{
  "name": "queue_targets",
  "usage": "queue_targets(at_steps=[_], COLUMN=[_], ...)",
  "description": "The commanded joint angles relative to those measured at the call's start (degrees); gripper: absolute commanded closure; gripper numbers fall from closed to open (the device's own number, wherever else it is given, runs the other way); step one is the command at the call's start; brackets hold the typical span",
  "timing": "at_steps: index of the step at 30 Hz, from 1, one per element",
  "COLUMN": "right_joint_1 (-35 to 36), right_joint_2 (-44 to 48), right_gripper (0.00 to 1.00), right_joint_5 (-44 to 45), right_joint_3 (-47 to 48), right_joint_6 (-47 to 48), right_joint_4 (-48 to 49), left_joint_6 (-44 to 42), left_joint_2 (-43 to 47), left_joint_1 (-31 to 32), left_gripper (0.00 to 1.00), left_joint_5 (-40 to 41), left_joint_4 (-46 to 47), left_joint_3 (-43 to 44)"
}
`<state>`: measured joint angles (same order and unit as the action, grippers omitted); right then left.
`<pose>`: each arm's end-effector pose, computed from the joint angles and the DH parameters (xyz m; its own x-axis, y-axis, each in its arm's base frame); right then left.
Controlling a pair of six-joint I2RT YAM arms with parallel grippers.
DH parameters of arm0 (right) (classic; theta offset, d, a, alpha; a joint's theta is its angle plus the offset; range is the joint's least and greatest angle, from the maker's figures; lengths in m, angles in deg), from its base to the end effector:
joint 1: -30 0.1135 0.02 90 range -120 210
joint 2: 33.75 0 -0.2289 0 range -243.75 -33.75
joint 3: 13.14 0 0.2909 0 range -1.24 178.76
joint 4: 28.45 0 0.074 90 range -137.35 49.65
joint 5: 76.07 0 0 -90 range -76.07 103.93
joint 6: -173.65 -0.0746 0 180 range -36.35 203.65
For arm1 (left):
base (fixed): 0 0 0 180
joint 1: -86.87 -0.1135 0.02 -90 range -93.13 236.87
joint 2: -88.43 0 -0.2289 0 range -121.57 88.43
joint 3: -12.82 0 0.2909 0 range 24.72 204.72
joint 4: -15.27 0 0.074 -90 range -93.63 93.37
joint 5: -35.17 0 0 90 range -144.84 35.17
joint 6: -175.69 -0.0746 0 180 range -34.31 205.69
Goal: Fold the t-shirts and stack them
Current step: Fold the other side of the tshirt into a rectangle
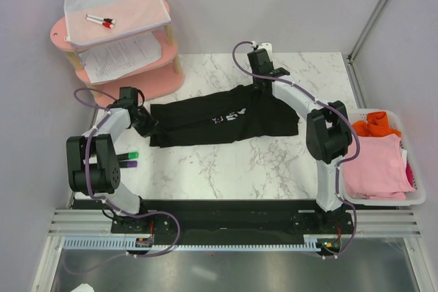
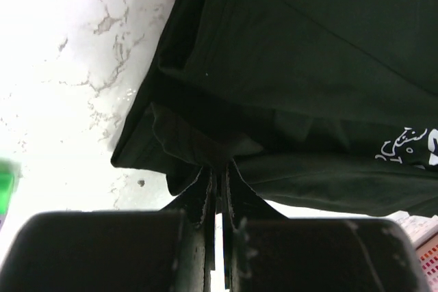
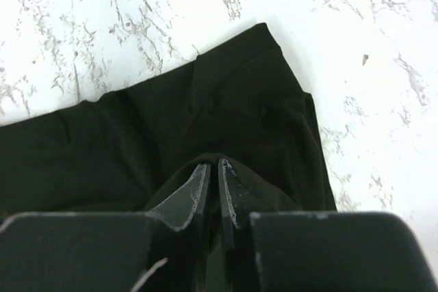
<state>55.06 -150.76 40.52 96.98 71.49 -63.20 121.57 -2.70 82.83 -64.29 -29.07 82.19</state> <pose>0.4833 0.1891 0.1890 -0.6044 -0.0746 -0.7932 0.0527 0.9897 -0.1333 0.3545 0.0127 0.0996 -0.7371 -0.6316 -0.2402 -0.5370 0.7633 -0.3592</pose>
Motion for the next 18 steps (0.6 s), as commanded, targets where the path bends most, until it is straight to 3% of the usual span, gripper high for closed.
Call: queue_targets(at_steps=[1, 5, 14, 16, 17, 18], right_joint_1=[-1.15, -2.73, -4.84, -4.85, -4.84, -4.84], right_joint_2=[-4.27, -7.70, -13.06, -14.29, -14.73, -15.26], right_gripper=[0.88, 0.94, 0.92, 0.91, 0.79, 0.70], right_joint_5=[0.39, 0.92, 2.42, 2.15, 1.89, 2.06], right_joint_3=[5.67, 7.78, 13.31, 14.80, 15.42, 16.04], right_joint_6=[0.65, -0.40, -1.99, -1.81, -1.72, -1.64], right_joint_4=[0.70, 1.67, 2.73, 2.81, 3.25, 3.16], left_joint_6=[-2.65, -3.01, -3.97, -4.15, -4.32, -4.50], left_joint_2=[-2.73, -4.84, -9.41, -9.68, -9.59, -9.24], left_joint_1=[-0.89, -0.98, -0.89, -0.98, -0.89, -0.98], left_gripper=[0.98, 0.98, 0.94, 0.85, 0.79, 0.53], left_joint_5=[-1.71, -2.41, -3.55, -3.99, -4.17, -4.00], left_joint_4=[1.25, 1.25, 1.16, 1.16, 1.16, 1.16], left_joint_3=[4.22, 6.68, 10.73, 10.73, 10.64, 10.56])
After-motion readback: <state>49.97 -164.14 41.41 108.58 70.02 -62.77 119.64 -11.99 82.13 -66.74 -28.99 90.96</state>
